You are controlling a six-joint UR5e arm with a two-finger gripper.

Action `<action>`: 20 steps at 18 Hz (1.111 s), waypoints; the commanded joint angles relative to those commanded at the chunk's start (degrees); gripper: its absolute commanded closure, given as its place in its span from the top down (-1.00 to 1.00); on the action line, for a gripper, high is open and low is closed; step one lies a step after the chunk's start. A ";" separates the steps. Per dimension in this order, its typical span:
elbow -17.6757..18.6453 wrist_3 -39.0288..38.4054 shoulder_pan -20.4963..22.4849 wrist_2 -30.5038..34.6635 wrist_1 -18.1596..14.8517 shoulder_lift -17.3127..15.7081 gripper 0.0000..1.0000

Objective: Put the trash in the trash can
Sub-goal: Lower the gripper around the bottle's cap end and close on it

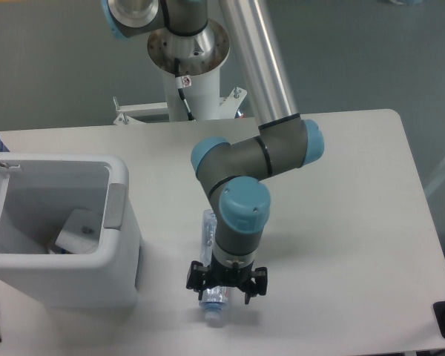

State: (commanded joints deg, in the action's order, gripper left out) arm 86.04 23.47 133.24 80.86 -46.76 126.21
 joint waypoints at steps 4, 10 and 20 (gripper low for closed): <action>0.96 1.76 -0.61 1.76 0.09 0.09 1.00; 2.11 3.52 -1.32 3.69 0.00 0.09 1.00; 2.55 4.57 -1.76 6.24 0.00 0.35 0.68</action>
State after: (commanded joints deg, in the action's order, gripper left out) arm 88.59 28.04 131.48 87.10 -46.76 126.56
